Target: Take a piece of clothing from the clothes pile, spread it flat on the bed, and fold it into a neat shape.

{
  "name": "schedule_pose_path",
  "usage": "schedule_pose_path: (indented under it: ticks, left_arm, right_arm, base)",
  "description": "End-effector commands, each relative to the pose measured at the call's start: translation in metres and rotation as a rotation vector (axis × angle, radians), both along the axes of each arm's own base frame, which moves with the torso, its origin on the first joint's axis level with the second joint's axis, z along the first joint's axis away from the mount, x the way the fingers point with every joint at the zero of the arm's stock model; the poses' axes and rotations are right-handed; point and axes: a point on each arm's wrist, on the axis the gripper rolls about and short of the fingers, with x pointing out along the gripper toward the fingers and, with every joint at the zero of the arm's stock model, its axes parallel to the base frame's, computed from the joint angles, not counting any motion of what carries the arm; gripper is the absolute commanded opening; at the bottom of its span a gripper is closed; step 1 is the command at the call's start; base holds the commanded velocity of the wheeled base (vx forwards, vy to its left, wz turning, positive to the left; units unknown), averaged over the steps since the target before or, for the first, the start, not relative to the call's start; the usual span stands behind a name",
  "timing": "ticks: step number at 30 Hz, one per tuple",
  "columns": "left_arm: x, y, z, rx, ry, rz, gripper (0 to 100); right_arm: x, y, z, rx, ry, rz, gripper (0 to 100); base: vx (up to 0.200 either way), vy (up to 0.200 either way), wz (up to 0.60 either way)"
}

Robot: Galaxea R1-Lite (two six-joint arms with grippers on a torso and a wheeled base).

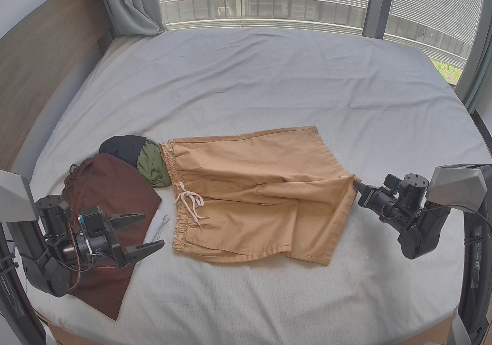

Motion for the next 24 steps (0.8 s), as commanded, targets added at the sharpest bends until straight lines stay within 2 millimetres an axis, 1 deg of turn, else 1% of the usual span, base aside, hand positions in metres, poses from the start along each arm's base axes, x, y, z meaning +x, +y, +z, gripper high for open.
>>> schedule_pose_path:
  ticks: [1,8,10,11,13,15,19,21,23,24]
  left_arm:
    - [0.000,0.000,0.000,0.000,0.001,0.000,100]
    - [0.001,0.000,0.000,0.000,-0.002,0.000,100]
    - [0.000,0.000,0.000,0.000,0.000,-0.002,100]
    - [0.000,-0.001,0.000,0.000,0.000,-0.005,100]
    - [0.000,-0.002,-0.001,0.000,0.001,-0.006,100]
    - [0.000,-0.001,-0.001,0.000,0.001,-0.005,100]
    - [0.001,-0.001,0.000,0.000,-0.005,-0.003,100]
    - [0.001,-0.001,0.000,0.000,-0.003,-0.003,100]
    - [0.001,-0.001,0.000,0.000,-0.005,-0.003,100]
    - [0.001,-0.001,0.000,0.001,-0.004,-0.003,100]
  right_arm:
    - [0.005,0.003,-0.009,-0.001,0.007,-0.005,0]
    - [0.005,0.004,-0.010,-0.001,0.007,-0.001,0]
    - [0.004,0.004,-0.007,-0.001,0.003,0.001,0]
    - [0.004,0.004,-0.005,0.000,-0.002,-0.001,100]
    - [0.003,0.004,-0.004,-0.002,-0.001,0.000,100]
    - [-0.008,0.004,0.009,-0.002,-0.003,0.009,100]
    - [-0.028,0.004,0.022,0.004,0.018,0.067,100]
    - [-0.037,0.005,0.027,0.003,0.034,0.082,100]
    - [-0.041,0.005,0.027,0.001,0.040,0.085,100]
    - [-0.047,0.007,0.023,-0.001,0.067,0.093,100]
  base:
    - [0.000,0.000,0.00]
    - [0.000,0.000,0.00]
    - [0.000,0.000,0.00]
    - [0.000,0.000,0.00]
    - [0.000,0.000,0.00]
    - [0.000,0.000,0.00]
    - [0.000,0.000,0.00]
    - [0.000,0.000,0.00]
    - [0.000,0.000,0.00]
    - [0.000,0.000,0.00]
